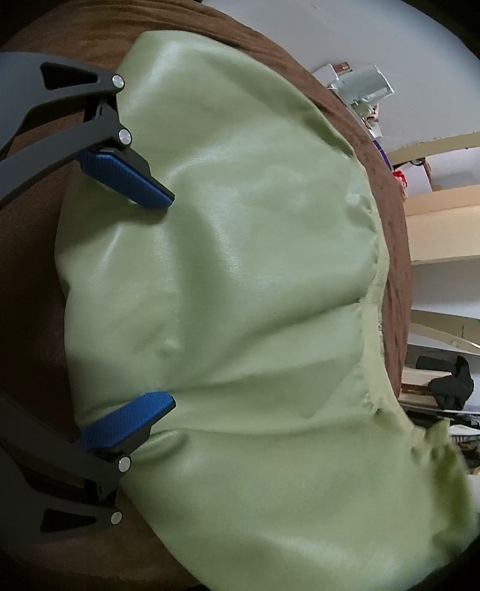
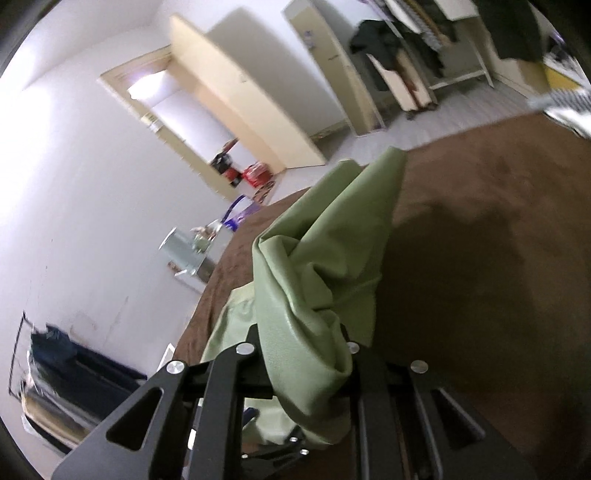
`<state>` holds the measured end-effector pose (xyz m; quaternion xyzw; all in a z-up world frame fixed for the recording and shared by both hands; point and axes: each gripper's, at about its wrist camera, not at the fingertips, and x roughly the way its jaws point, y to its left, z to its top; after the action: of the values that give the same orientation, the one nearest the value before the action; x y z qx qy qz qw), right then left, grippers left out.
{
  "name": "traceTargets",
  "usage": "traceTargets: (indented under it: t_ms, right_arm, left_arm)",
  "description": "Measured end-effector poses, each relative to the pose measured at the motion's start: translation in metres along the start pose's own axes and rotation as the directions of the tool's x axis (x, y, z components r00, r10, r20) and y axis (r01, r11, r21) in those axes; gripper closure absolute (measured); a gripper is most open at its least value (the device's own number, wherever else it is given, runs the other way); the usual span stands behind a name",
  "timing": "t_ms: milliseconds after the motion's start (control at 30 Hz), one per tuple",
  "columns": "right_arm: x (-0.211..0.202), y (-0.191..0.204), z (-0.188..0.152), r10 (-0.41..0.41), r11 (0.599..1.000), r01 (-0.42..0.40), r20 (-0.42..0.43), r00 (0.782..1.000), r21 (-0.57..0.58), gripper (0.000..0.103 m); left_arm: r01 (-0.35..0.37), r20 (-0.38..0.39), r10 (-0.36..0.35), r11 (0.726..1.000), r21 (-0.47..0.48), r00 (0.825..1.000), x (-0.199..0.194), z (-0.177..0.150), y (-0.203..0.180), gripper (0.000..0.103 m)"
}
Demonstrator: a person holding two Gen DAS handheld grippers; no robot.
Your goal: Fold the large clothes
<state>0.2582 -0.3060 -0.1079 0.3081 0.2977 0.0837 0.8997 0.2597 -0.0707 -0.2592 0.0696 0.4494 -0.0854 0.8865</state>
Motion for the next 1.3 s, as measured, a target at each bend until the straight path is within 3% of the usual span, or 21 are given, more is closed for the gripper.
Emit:
traceTargets:
  t_ms: [133, 333, 567, 733, 1000, 1300]
  right_arm:
    - [0.011, 0.036, 0.002, 0.019, 0.997, -0.021, -0.019, 1.000, -0.076, 0.088]
    - [0.044, 0.094, -0.008, 0.039, 0.981, -0.053, -0.076, 0.996, -0.187, 0.088]
    - [0.104, 0.152, -0.035, 0.058, 0.961, -0.096, -0.153, 0.987, -0.258, 0.088]
    - [0.158, 0.188, -0.073, 0.003, 0.940, -0.079, -0.223, 0.975, -0.333, 0.088]
    - [0.215, 0.209, -0.130, -0.063, 0.918, -0.087, -0.359, 0.931, -0.387, 0.088]
    - [0.256, 0.195, -0.180, -0.133, 0.922, -0.070, -0.483, 0.865, -0.380, 0.087]
  left_arm:
    - [-0.043, 0.070, 0.043, 0.999, -0.005, 0.997, -0.028, 0.004, 0.018, 0.006]
    - [-0.095, 0.091, 0.105, 0.989, -0.109, 0.990, -0.062, -0.003, 0.082, 0.006]
    - [-0.186, 0.027, 0.197, 0.956, -0.227, 0.980, -0.080, -0.047, 0.169, 0.006]
    - [-0.214, -0.040, 0.211, 0.933, -0.291, 0.977, -0.082, -0.083, 0.207, 0.006]
    - [-0.240, -0.100, 0.218, 0.894, -0.379, 0.971, -0.082, -0.115, 0.236, 0.006]
    - [-0.267, -0.133, 0.234, 0.897, -0.351, 0.963, -0.081, -0.124, 0.233, 0.006]
